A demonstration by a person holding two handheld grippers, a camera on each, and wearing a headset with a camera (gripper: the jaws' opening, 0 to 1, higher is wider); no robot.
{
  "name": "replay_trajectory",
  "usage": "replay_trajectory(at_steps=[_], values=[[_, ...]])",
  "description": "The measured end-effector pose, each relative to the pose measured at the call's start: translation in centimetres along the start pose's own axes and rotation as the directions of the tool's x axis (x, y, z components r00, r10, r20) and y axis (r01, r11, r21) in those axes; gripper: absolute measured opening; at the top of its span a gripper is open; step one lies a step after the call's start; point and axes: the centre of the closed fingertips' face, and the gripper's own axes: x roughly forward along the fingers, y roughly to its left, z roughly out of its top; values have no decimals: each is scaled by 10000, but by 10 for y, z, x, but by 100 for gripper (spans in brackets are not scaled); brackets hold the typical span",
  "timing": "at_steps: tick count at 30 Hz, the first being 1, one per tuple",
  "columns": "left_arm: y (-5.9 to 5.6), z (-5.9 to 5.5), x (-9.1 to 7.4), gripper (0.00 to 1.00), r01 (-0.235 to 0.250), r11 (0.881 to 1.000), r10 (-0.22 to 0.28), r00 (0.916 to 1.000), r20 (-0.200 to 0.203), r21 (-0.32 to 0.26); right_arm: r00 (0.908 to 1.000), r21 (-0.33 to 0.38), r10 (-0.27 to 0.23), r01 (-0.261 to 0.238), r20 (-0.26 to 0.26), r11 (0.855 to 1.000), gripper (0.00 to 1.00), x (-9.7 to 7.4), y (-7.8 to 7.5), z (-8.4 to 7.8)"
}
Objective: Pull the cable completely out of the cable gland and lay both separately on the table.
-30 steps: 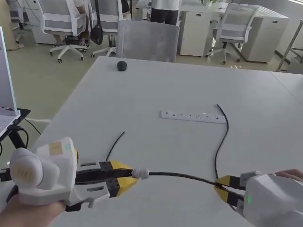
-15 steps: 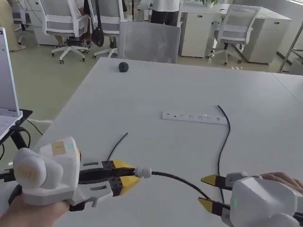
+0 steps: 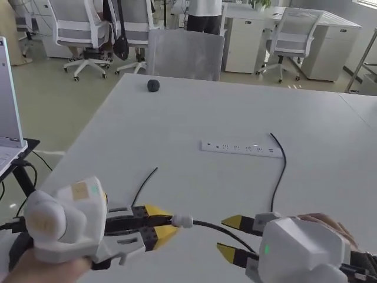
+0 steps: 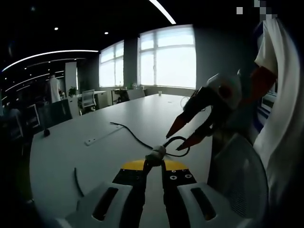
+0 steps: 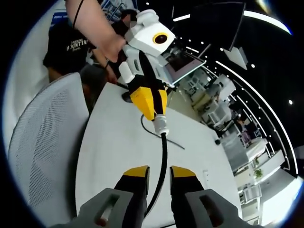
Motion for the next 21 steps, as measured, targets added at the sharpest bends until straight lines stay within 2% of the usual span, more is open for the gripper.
replay_trajectory(at_steps=[6,10,21], values=[[-5,-2,1,13,94,9999,-94,9999,-76,62,9999,-185,18,-16,112,9998,10,9,-1,12],[-8,-1,2,13,150,9998,-149,9999,-59,94,9998,-411,82,-74,182,9991,3,13,1,19],[-6,-2,3,13,121,9999,-121,9999,-36,80,9998,-637,173,-168,78,9978,0,15,2,19]])
